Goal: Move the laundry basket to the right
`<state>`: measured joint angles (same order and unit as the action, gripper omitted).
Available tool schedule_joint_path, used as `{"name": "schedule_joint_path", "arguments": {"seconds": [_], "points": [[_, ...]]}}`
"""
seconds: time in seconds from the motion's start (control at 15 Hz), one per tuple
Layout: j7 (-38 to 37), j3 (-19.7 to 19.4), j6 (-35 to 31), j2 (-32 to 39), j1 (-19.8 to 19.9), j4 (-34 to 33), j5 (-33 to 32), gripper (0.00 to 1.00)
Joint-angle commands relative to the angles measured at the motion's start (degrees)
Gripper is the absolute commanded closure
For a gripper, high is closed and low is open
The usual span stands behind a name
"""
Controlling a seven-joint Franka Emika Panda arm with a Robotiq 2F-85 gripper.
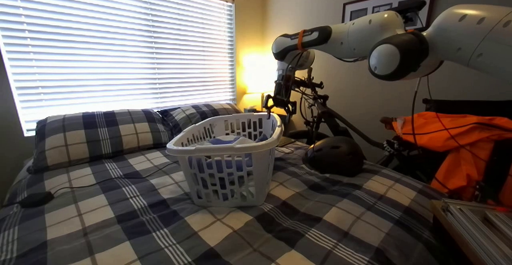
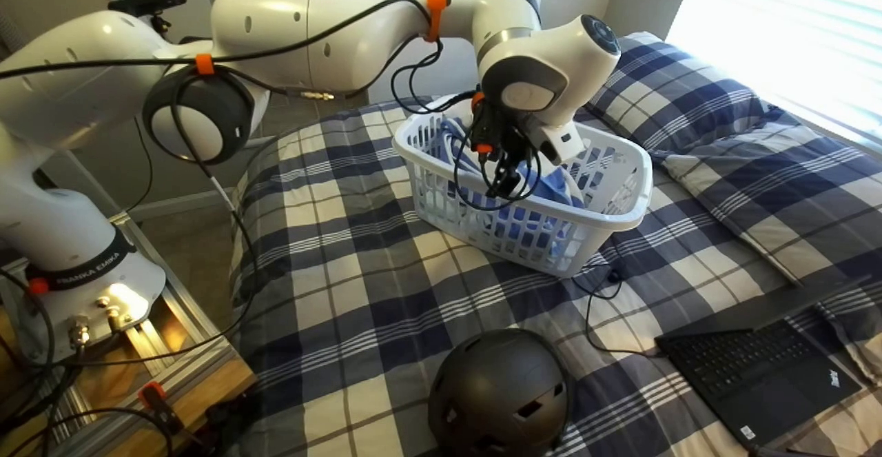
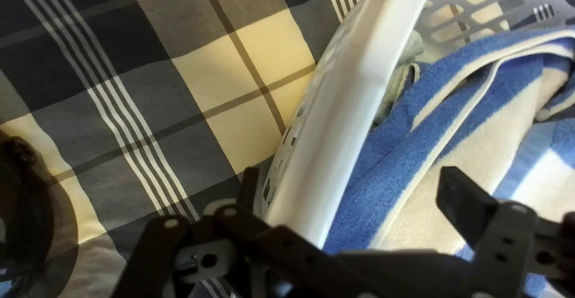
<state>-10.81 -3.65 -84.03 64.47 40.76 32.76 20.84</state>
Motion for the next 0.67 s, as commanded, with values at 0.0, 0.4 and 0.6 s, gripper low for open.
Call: {"name": "schedule_joint_path", "arguments": {"seconds": [0.0, 0.4, 0.6], "points": [[8.3, -1.3, 2.4, -3.6, -1.3, 3.1, -3.8, 0.00], [20.6, -0.6, -4.8, -5.8, -3.9, 4.3, -5.5, 0.00], [22.9, -1.6, -2.3, -7.0, -5.9, 5.5, -7.1, 0.00]]}}
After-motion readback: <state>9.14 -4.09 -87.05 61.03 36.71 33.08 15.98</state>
